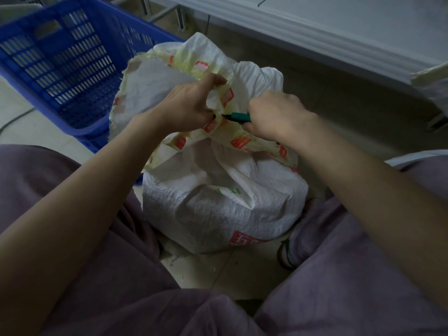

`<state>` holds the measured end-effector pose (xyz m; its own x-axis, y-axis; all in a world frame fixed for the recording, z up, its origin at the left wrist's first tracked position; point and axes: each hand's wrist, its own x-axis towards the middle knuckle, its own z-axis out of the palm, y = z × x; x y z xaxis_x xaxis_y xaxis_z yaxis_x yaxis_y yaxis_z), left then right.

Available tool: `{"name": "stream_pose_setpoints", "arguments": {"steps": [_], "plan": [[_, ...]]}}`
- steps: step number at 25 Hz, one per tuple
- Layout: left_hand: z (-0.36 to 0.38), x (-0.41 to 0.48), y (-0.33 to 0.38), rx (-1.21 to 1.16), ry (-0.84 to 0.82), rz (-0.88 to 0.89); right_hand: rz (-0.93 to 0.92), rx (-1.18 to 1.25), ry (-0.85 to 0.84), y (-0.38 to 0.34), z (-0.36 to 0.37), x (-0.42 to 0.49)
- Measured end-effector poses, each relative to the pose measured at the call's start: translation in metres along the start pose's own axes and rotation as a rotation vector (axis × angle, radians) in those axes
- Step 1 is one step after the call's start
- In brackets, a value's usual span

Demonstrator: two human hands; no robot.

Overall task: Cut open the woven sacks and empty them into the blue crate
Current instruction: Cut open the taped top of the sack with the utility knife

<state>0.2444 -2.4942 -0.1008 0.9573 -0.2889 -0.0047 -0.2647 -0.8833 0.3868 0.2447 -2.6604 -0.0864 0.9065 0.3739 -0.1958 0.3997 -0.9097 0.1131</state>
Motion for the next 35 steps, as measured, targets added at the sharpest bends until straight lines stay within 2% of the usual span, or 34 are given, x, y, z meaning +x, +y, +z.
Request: {"name": "stream_pose_setpoints", "arguments": {"steps": [5, 12, 23, 35], "plan": [[-0.001, 0.004, -0.015, -0.009, 0.071, -0.064, 0.007, 0.047, 0.016, 0.001, -0.002, -0.006], [0.006, 0.009, -0.021, 0.000, 0.039, -0.077, 0.021, 0.071, -0.023, 0.004, 0.000, -0.011], [0.003, 0.011, -0.031, -0.077, -0.006, -0.141, 0.009, 0.067, 0.077, 0.009, -0.003, -0.022], [-0.002, 0.008, -0.026, -0.131, 0.032, -0.096, 0.019, 0.038, 0.062, 0.006, 0.000, -0.017]]}}
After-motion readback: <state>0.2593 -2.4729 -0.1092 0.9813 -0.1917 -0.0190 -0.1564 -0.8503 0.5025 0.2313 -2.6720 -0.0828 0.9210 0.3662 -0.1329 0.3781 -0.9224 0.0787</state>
